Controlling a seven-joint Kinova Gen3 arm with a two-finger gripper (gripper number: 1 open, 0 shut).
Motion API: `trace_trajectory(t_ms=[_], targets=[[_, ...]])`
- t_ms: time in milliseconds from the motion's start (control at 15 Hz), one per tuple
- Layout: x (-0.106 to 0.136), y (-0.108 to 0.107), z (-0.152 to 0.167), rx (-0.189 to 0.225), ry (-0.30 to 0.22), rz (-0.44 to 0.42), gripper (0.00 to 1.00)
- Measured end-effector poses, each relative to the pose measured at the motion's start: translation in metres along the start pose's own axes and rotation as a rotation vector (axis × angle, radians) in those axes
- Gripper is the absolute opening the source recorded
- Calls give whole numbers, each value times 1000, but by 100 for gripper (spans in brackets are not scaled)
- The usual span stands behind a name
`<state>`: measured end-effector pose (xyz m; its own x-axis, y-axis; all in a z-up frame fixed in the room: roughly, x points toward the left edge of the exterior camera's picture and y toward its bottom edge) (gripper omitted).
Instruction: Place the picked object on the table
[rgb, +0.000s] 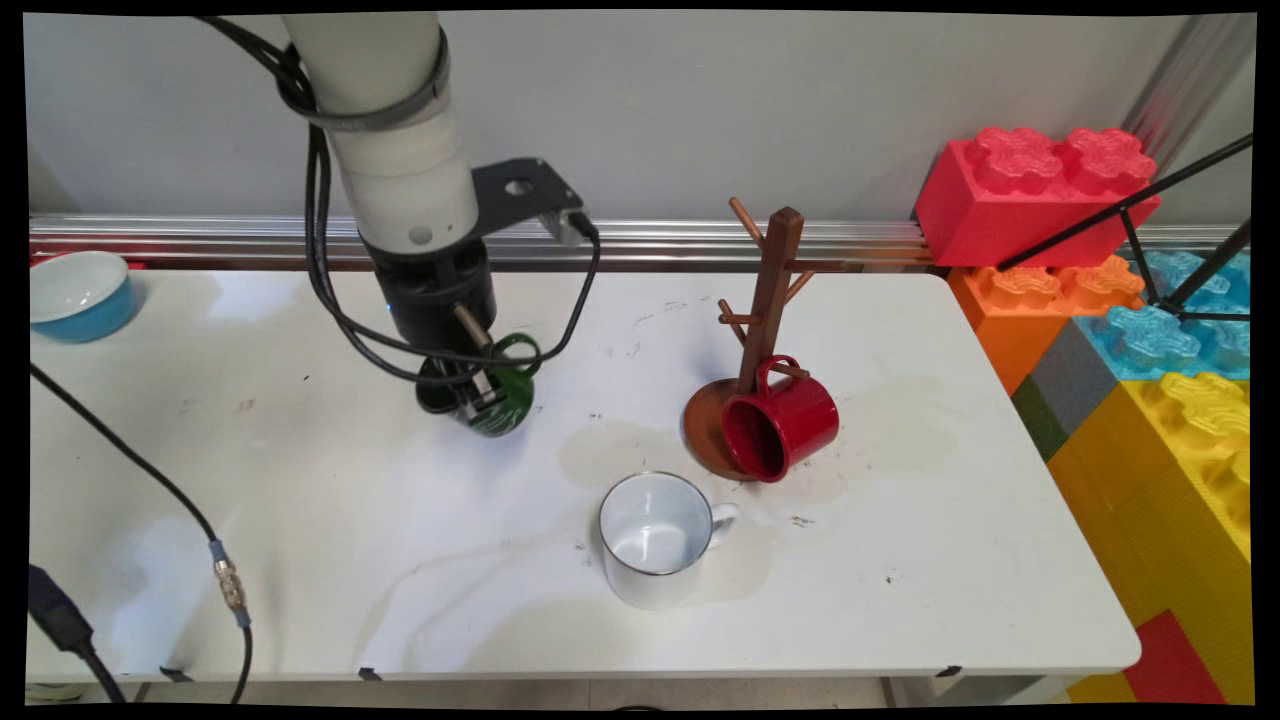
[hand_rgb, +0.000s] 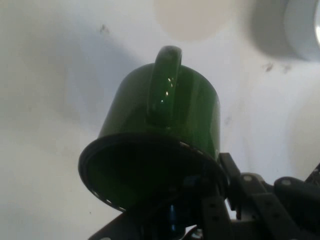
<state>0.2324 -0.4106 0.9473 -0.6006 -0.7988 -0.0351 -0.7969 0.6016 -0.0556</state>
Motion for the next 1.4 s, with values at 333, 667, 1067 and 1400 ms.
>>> trace_trajectory(t_ms=[333,667,1067,1400], targets=[[2,5,26,-6,-93,15,0],[8,8,46,-10,-145,21,0],[18,11,75,-20,-191,17,0],[30,14,99,-40,-217,7,0]])
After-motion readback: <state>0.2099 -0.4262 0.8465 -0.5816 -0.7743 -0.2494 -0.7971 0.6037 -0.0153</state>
